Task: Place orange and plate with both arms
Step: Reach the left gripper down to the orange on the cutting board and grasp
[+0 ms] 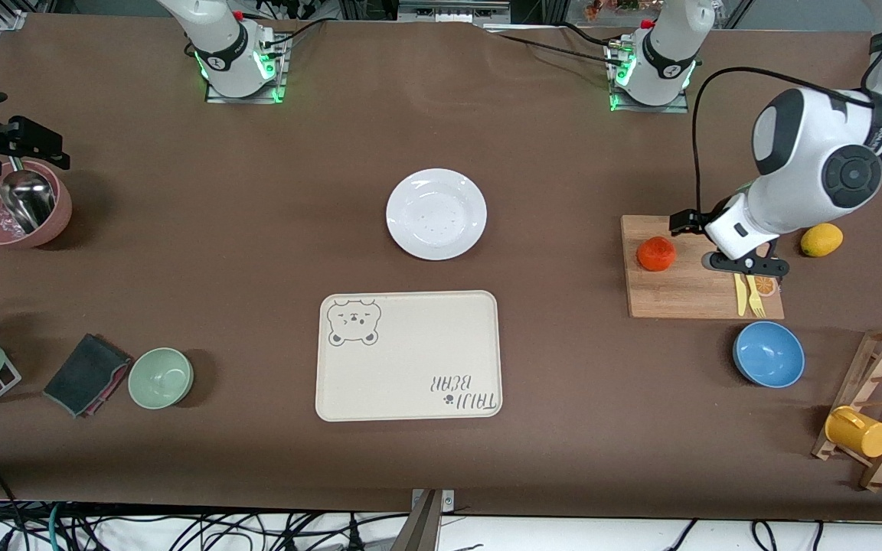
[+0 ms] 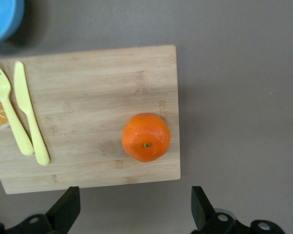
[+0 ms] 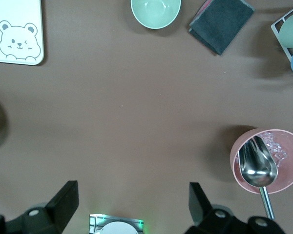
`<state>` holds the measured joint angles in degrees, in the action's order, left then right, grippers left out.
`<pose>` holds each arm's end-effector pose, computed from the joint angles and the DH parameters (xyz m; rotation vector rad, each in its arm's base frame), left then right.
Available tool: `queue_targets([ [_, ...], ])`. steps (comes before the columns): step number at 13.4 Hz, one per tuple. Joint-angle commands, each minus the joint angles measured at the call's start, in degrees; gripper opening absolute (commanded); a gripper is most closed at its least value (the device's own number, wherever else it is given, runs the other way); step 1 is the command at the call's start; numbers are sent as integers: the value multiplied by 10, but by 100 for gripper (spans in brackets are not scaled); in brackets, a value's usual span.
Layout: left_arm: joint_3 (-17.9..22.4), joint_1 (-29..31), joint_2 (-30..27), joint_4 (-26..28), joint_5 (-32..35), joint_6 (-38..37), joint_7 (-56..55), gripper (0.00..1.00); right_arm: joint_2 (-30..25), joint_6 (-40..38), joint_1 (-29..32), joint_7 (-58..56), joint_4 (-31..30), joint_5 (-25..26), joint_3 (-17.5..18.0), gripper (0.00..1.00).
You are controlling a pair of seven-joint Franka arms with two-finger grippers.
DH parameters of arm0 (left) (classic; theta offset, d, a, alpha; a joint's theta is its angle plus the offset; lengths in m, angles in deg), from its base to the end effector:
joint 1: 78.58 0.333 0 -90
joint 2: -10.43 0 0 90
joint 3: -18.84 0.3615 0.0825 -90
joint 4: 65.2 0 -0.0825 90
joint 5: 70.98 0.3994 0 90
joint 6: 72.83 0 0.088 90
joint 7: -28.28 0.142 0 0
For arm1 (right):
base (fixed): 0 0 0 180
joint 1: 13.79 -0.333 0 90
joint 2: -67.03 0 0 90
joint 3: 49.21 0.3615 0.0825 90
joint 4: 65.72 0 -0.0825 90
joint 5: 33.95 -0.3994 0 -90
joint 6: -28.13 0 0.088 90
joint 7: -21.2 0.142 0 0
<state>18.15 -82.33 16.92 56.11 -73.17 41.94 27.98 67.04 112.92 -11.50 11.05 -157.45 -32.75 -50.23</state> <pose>0.5408 -0.0455 0.3451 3.0956 -0.0811 -0.3555 0.5534 -0.0351 0.6132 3.1236 0.1857 -0.1925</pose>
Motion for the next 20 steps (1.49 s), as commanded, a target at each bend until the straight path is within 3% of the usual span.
queue_targets([
  [1, 3, -16, -10, 52, -5, 44, -59, 100, -9, -3, 9, -4, -6, -9, 4, 100],
  [5, 3, -21, 7, 95, -5, 129, -73, 100, -9, -3, 9, -4, -6, -9, 3, 100],
  [13, 3, -36, 72, 101, -5, 222, -88, 100, -9, -3, 9, -4, -6, -9, 3, 100],
  [20, 6, -36, 93, 101, -4, 230, -88, 97, -8, -3, 9, -5, -6, -9, 2, 100],
])
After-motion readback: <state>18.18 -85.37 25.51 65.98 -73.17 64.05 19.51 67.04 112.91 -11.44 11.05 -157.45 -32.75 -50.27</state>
